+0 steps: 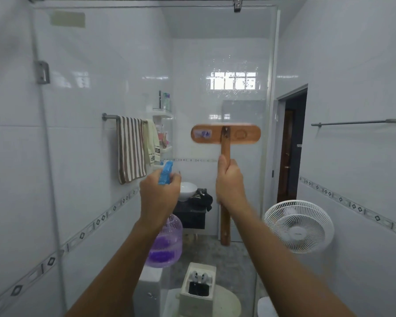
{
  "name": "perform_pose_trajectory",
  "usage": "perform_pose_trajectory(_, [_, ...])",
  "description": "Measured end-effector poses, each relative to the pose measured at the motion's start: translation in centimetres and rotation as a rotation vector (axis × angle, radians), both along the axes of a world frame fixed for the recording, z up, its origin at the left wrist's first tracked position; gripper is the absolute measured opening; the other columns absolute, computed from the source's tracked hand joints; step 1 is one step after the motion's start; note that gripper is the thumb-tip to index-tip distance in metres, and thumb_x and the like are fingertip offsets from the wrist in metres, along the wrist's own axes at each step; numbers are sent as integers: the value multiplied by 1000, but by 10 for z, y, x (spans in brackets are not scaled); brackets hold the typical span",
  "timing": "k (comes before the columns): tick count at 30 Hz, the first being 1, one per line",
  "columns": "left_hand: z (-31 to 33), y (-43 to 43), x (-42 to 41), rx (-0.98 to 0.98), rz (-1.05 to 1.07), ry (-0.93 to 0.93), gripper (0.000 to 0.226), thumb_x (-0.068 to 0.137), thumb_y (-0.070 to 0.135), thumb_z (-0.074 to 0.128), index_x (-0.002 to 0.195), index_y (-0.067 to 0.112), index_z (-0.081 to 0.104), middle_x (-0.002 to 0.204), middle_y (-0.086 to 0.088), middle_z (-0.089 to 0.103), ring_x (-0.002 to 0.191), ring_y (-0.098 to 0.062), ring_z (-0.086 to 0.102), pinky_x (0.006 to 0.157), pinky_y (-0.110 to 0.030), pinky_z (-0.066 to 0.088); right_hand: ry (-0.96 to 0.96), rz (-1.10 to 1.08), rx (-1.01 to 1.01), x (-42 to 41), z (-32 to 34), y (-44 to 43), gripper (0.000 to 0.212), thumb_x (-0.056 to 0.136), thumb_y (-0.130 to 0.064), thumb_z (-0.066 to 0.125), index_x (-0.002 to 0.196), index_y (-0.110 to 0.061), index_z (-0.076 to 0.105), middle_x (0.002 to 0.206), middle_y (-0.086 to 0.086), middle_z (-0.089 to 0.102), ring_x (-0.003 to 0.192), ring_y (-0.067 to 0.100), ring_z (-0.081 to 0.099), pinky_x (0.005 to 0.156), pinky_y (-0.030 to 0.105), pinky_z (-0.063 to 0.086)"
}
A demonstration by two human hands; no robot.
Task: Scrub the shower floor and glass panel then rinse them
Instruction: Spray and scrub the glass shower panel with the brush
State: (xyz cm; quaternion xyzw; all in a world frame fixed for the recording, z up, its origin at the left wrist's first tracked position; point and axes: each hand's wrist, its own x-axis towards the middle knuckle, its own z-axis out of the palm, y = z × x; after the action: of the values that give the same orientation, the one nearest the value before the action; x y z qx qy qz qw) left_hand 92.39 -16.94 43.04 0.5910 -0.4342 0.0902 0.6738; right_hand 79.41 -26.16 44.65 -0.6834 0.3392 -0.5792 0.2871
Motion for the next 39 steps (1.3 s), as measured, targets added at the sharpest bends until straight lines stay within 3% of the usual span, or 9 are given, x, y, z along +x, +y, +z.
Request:
perform_pose_trajectory(5, [1,1,14,-26,30,51,15,97,27,62,99,13,61,80,-2,65,67,-11,64,52,-8,45,130,125,91,17,-78,22,36,106,-50,32,113,-23,55,88,-5,64,77,7,65,60,13,46])
perform_pose_trajectory(9, [1,3,26,-34,24,45,16,97,26,64,99,10,63,79,-2,64,65,-11,63,52,-4,46,100,112,3,29,-7,19,36,108,-45,33,107,-17,55,81,-4,57,65,4,56,49,11,42])
perform_pose_trajectory(13, [-1,12,36,-68,26,11,18,91,26,73,89,12,63,72,-4,63,58,-10,59,53,-7,48,2,144,-18,37,72,11,35,107,-50,31,97,-23,50,80,4,55,64,16,54,56,33,52])
perform_pose_trajectory(15, [-2,18,42,-93,7,23,21,87,30,77,87,14,63,70,-2,63,55,-8,60,54,-7,49,-11,145,3,40,73,12,36,107,-52,31,99,-22,50,79,2,54,65,16,54,59,35,53])
perform_pose_trajectory(18, [-2,28,54,-107,-5,56,24,84,32,78,87,13,65,69,1,63,56,-3,63,53,-8,50,70,114,-5,45,34,22,35,108,-48,30,107,-19,50,82,-3,55,72,11,57,58,22,47])
perform_pose_trajectory(22, [0,37,72,-81,40,20,30,83,39,78,89,12,68,72,-2,66,61,-16,65,55,-9,49,103,172,0,52,7,35,33,109,-42,32,112,-16,52,83,-9,54,71,6,57,47,5,41])
perform_pose_trajectory(30, [18,50,94,-108,69,-7,33,82,41,80,89,10,70,73,-5,67,61,-22,66,62,-22,55,7,245,44,92,86,36,38,107,-48,31,102,-16,50,78,5,52,57,17,53,51,37,57])
perform_pose_trajectory(35, [16,63,107,-103,98,-29,36,82,45,80,87,11,71,72,-2,68,61,-19,65,57,-8,48,43,269,58,103,46,51,38,108,-47,32,104,-14,50,80,8,55,49,12,52,39,23,48])
perform_pose_trajectory(39, [15,71,119,-95,105,10,38,80,45,80,82,9,69,68,-4,66,56,-20,63,59,-27,56,71,305,71,112,38,56,36,109,-44,32,108,-14,51,81,12,56,46,10,53,39,23,49])
